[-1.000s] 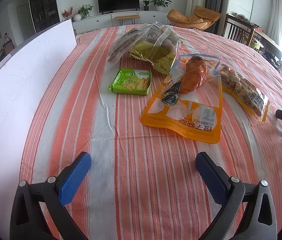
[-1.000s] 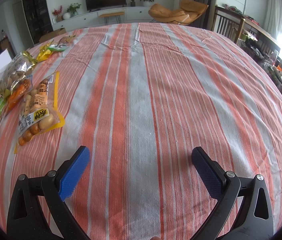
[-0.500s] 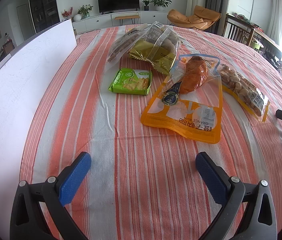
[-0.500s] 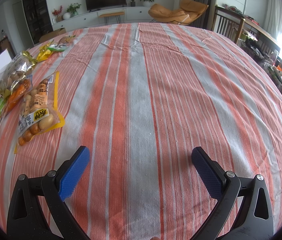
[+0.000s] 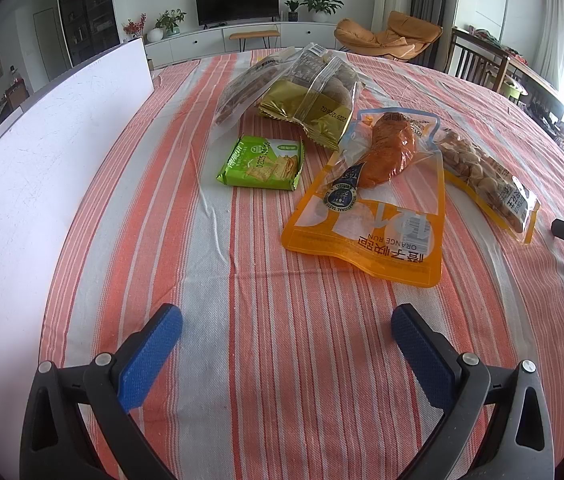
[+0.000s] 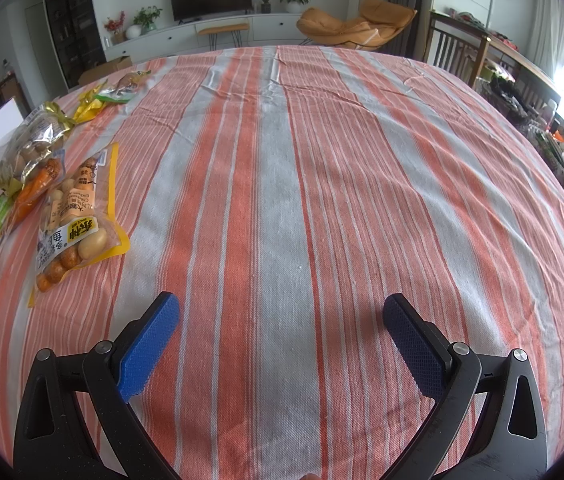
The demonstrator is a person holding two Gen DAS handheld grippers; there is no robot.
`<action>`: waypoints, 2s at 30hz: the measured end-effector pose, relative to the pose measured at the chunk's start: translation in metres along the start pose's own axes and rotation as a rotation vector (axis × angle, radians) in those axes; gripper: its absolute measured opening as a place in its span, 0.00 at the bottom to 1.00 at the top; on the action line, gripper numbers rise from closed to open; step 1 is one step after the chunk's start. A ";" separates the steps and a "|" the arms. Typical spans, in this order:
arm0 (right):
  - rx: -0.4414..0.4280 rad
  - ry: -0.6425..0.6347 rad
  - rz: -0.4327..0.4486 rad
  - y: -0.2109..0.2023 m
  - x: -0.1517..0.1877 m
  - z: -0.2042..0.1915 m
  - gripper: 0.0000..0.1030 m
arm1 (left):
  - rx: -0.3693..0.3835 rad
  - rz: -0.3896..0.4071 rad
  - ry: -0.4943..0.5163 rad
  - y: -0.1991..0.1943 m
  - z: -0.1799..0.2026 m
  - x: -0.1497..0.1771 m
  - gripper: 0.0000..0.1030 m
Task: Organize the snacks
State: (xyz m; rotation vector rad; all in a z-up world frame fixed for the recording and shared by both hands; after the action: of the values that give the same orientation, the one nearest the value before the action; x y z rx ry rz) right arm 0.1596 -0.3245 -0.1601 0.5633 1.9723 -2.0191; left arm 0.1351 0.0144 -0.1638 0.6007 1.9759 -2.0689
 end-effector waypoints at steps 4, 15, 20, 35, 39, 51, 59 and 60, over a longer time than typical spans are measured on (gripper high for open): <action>0.000 0.000 0.000 0.000 0.000 0.000 1.00 | 0.000 0.000 0.000 0.000 0.000 0.000 1.00; 0.000 0.000 0.000 0.000 0.000 0.000 1.00 | 0.000 0.000 0.000 0.000 0.001 0.000 1.00; 0.000 0.000 0.000 0.000 0.000 0.000 1.00 | 0.000 0.000 0.000 0.000 0.000 0.000 1.00; 0.000 0.000 0.000 0.000 0.000 0.000 1.00 | 0.000 0.000 0.000 0.000 0.000 0.000 1.00; -0.001 0.000 0.000 0.000 0.000 0.000 1.00 | 0.001 0.000 0.000 0.000 0.001 0.000 1.00; -0.192 -0.162 0.056 -0.035 -0.016 -0.061 0.99 | 0.001 0.000 0.000 0.000 0.001 0.000 1.00; -0.164 -0.478 -0.122 0.012 -0.048 -0.162 0.97 | 0.000 -0.001 0.000 0.000 0.000 0.000 1.00; -0.164 -0.476 -0.136 0.016 -0.047 -0.164 0.83 | 0.000 -0.001 0.000 0.000 0.001 0.000 1.00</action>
State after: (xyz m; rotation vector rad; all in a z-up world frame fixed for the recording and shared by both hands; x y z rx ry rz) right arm 0.2238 -0.1652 -0.1539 -0.0884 1.8870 -1.8224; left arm 0.1347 0.0138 -0.1638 0.6002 1.9758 -2.0697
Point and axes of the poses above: each gripper's, at about its wrist camera, not at the fingertips, and y roughly the way its jaws point, z to its right, x to its underside, the point moved 5 cm from there along y, roughly the way its jaws point, and after that the axes turned 10 degrees about -z, right-handed, at the moved point
